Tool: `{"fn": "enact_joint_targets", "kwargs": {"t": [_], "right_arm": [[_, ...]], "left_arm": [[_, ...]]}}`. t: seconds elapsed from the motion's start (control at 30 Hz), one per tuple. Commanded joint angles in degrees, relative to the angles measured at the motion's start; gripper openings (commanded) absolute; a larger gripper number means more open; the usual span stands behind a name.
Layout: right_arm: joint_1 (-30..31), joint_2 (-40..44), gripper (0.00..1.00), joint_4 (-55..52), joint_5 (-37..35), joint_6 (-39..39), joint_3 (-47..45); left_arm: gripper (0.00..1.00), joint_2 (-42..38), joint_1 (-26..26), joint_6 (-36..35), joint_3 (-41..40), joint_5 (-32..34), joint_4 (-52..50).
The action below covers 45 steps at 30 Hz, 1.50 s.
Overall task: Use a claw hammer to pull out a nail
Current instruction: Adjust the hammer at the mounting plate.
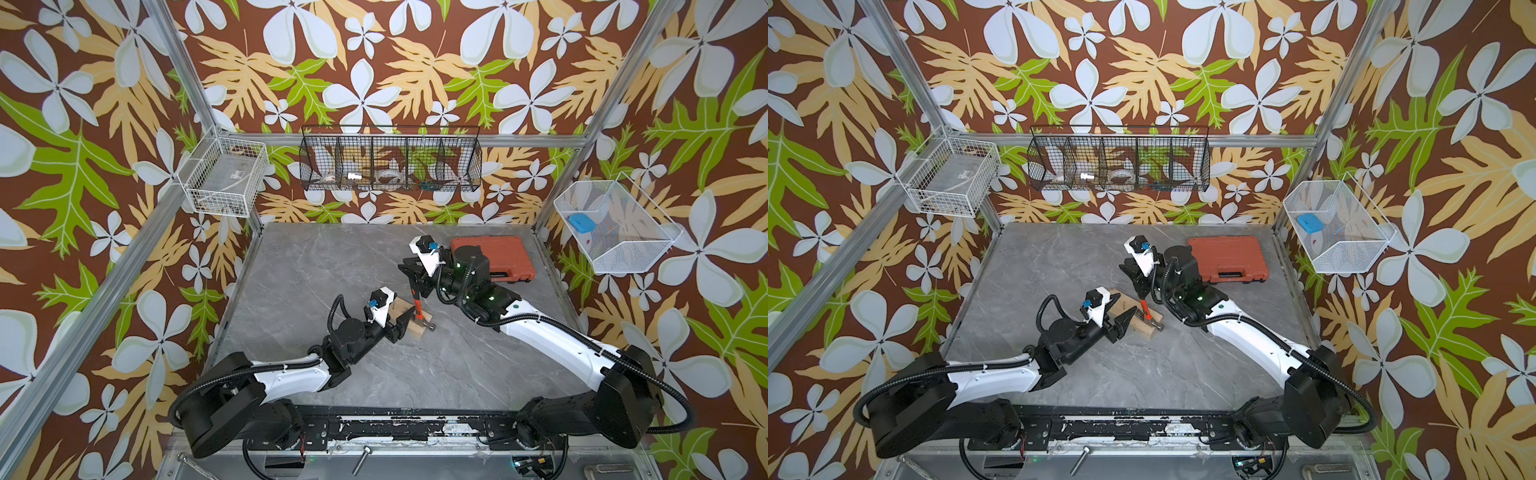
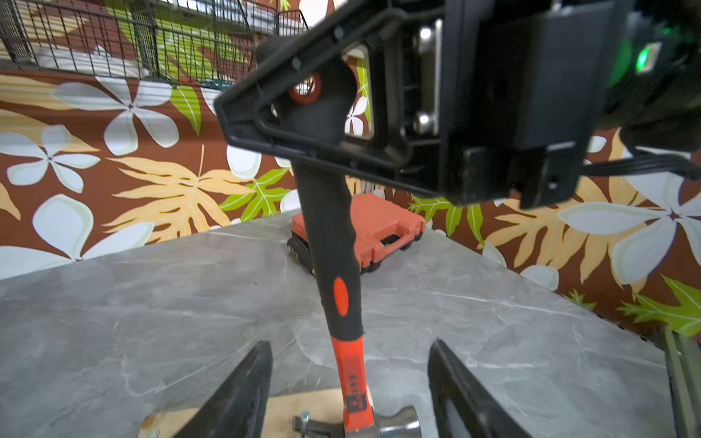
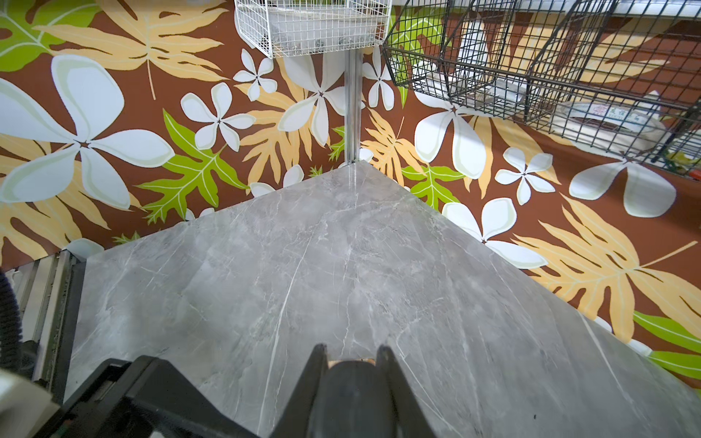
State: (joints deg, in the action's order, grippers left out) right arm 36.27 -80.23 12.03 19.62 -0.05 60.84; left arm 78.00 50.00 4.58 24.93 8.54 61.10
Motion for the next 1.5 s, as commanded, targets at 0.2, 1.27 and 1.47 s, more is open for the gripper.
{"fn": "enact_joint_targets", "kwargs": {"t": [0.2, 1.27, 1.47], "right_arm": [[0.03, -0.55, 0.0, 4.75, 1.65, 3.04, 0.5], [0.02, -4.21, 0.27, -19.56, 0.16, 4.5, 12.35], [0.03, -6.45, 0.44, -28.52, -0.08, 6.55, 18.63]], "left_arm": [[0.64, 6.38, 0.1, -1.58, 3.51, 2.75, 7.36], [0.19, 15.52, 0.1, -3.56, 5.11, 4.2, 13.29], [0.18, 15.34, 0.1, -4.01, 4.62, 4.12, 13.77]]}}
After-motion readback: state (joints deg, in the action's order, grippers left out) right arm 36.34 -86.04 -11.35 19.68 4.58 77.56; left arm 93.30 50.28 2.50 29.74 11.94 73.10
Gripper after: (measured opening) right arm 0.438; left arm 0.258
